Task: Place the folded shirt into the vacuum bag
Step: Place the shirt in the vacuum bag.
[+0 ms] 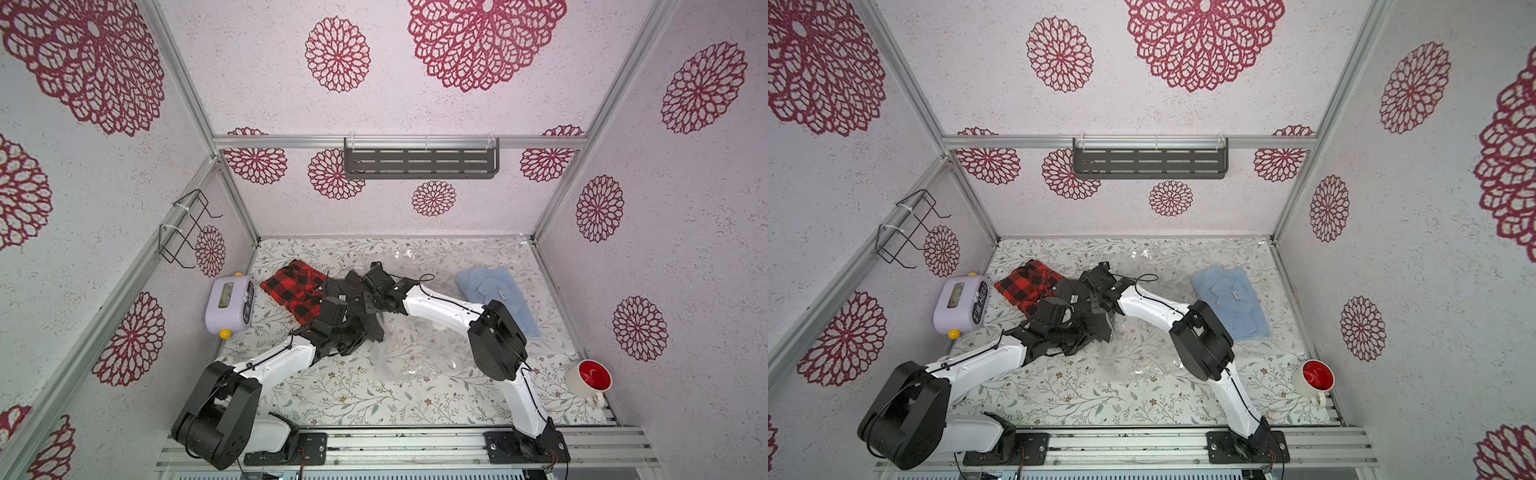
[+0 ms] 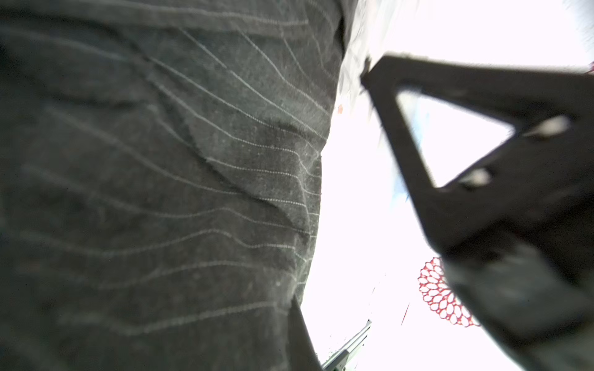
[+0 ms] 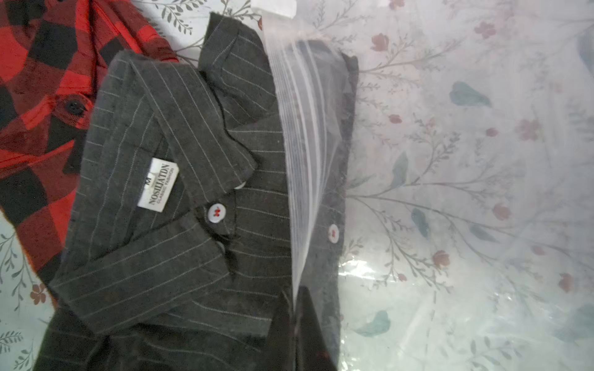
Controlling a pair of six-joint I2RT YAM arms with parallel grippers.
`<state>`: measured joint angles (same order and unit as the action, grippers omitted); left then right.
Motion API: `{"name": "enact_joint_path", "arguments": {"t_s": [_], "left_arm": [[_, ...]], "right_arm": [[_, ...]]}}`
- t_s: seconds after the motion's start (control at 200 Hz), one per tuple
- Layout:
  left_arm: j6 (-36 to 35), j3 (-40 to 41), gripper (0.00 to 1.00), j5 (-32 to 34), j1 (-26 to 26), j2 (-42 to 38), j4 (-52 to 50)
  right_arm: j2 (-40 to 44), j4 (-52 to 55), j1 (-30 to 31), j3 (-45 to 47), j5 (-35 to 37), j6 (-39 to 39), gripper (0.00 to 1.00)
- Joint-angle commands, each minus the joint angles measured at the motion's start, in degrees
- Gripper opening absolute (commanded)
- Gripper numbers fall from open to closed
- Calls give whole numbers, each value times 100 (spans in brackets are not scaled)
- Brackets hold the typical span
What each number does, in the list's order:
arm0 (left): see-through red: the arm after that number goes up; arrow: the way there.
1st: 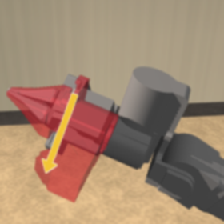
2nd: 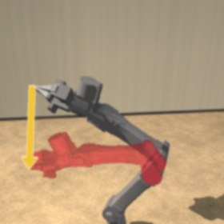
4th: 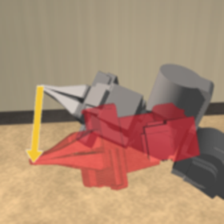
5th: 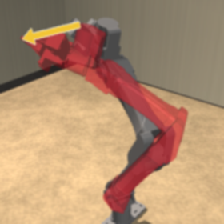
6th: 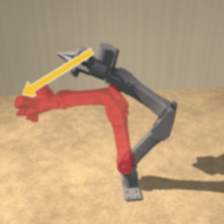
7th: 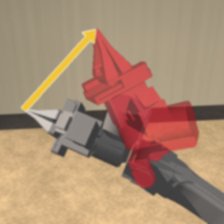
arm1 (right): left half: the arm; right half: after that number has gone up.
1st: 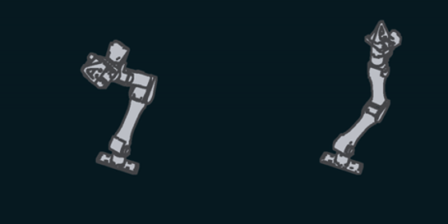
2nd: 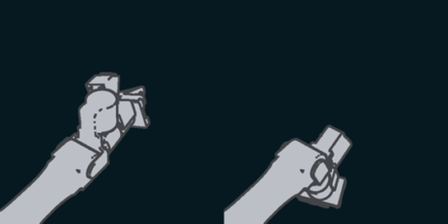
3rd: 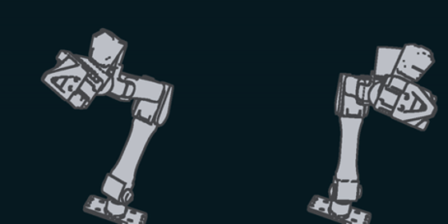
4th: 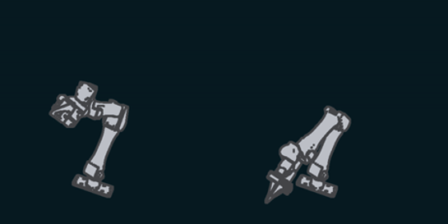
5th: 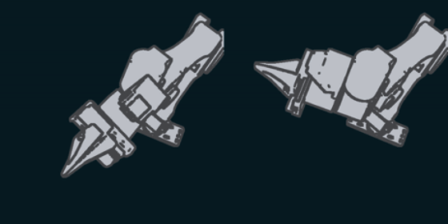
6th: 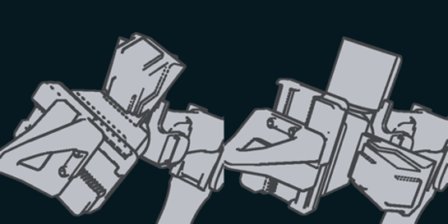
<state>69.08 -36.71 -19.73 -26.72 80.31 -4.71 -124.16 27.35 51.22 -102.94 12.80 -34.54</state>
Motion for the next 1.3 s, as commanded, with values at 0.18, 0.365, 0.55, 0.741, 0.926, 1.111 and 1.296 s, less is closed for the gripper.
{"name": "enact_joint_path", "arguments": {"t_s": [0.18, 0.365, 0.55, 0.741, 0.926, 1.111, 1.296], "left_arm": [[158, -301, 0, 102, -740, 556, 569], [195, -215, 0, 349, -1183, 662, 529], [-114, -349, 46, 518, -1188, 287, 27], [-660, -490, 67, 1199, -1028, -724, -1165], [-1091, -153, 76, 1450, -291, -1418, -1719], [-1485, 419, 83, 874, 1056, -1582, -1299], [-1790, 410, 84, 378, 1631, -798, -779]], "right_arm": [[217, 120, 36, -198, 21, 0, 0], [258, 165, 19, -185, 89, 15, 0], [343, 147, 19, -32, 126, 11, 0], [470, 95, -14, 170, 171, 9, 0], [605, 6, -25, 366, 136, -10, 0], [698, -195, -14, 447, -109, 88, 0], [763, -163, 47, 443, -120, 126, 0]]}}
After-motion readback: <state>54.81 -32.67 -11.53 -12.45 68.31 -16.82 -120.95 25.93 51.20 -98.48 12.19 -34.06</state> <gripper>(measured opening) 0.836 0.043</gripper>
